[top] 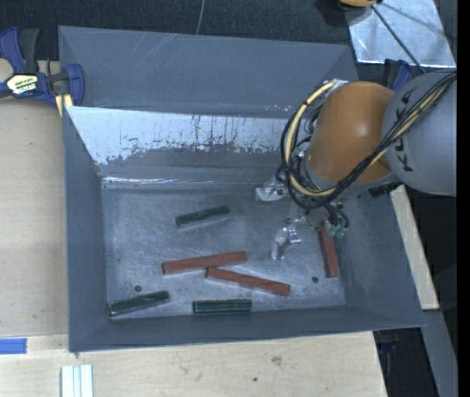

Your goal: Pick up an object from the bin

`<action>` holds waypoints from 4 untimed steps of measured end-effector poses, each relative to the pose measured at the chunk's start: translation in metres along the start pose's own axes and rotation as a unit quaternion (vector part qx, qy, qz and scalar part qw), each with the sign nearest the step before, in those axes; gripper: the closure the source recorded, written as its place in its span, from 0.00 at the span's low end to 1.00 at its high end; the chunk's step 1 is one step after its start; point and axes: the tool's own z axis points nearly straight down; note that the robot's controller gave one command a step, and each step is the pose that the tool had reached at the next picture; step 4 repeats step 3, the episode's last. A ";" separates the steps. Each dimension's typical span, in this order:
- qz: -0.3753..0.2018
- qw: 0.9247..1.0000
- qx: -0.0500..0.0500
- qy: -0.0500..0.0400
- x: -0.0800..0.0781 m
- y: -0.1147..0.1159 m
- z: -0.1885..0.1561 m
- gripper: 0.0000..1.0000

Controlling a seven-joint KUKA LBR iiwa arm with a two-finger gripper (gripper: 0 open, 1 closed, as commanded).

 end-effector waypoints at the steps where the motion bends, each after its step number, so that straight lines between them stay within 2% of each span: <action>1: -0.077 0.997 0.000 -0.009 0.035 0.065 0.038 1.00; 2: -0.077 0.997 0.000 -0.009 0.035 0.065 0.038 1.00; 3: -0.103 0.995 0.000 0.000 0.027 0.064 -0.124 1.00; 4: -0.103 0.995 0.000 0.000 0.027 0.064 -0.124 1.00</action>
Offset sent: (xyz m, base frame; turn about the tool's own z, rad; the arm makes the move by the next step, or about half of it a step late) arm 0.0000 0.0000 0.0000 0.0000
